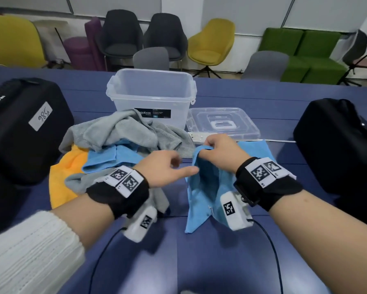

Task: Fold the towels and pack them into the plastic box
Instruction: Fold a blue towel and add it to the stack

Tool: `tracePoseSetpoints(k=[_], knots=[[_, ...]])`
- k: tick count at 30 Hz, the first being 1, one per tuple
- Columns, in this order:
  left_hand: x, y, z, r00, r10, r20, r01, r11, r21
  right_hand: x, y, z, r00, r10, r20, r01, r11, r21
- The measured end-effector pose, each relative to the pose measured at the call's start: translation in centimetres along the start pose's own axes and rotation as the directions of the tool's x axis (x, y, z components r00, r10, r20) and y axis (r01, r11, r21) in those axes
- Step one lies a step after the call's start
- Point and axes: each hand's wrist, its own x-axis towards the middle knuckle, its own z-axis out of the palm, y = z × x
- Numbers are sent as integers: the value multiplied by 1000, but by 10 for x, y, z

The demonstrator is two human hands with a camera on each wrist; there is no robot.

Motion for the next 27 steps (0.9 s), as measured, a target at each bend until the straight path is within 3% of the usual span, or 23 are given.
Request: tracePoseSetpoints(k=[2,5,11,14,18,22,24,27], knots=[[1,17,9,998,43,-42,-46,997,-64,-3,-6,0,999,-47,23,46,998,40],[4,23,8,971,113,-212,-112,994,19,-8,-7,-12,994,-101,33,97,990,105],[-4,14,-47,887,171,-429,-210,977,-45,-25,32,-65,996,8,92,11,979,-203],[-12,13,-76,856,185,-482,-200,980,20,-32,54,-86,996,24,82,-6,977,-214],[-22,4,-97,881,145,-450,-160,987,5,-45,65,-112,1000,-21,-19,22,999,45],[-25,-5,-103,832,108,-545,-190,977,-95,-57,72,-132,993,-2,-120,38,953,299],[-24,-8,-101,813,53,-580,-176,971,-159,-58,76,-137,975,21,-219,54,941,333],[-20,-9,-93,804,2,-595,-152,968,-202,-56,83,-137,920,31,-391,60,974,219]])
